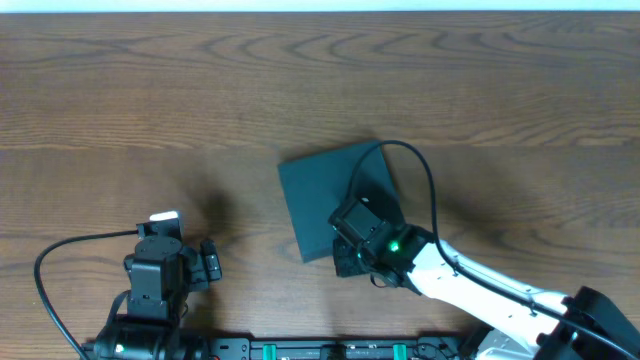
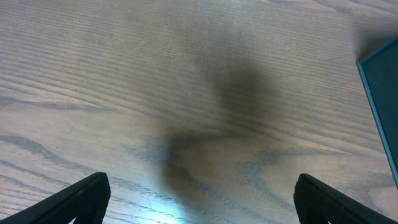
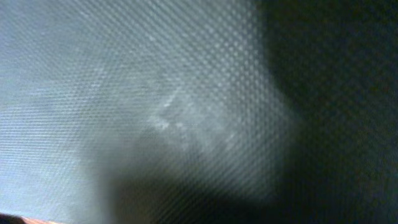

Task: Pack container
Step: 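Press the right gripper on the closed lid's front edge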

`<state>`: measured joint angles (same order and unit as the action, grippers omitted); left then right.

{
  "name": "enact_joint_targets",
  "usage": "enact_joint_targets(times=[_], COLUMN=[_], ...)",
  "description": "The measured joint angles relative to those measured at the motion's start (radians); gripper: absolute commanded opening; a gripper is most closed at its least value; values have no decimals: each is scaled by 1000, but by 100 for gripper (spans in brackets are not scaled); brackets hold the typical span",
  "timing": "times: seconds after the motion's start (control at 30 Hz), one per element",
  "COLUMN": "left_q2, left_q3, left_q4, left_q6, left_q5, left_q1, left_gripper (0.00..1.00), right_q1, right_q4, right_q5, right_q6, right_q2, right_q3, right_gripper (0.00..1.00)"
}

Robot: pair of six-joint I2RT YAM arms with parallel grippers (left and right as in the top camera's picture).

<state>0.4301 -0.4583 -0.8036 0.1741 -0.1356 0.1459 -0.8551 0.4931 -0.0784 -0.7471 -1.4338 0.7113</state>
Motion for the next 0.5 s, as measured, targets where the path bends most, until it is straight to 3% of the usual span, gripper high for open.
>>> enact_joint_targets(times=[0.5], left_q2=[0], left_q3=[0], left_q4=[0], left_q6=[0], left_q5=[0], left_q1=[0], left_gripper=[95], right_q1=[27], right_q4=[-253], right_q5=[-103], right_q6=[-12], right_q2=[-51], right_q3=[-1], right_gripper=[2])
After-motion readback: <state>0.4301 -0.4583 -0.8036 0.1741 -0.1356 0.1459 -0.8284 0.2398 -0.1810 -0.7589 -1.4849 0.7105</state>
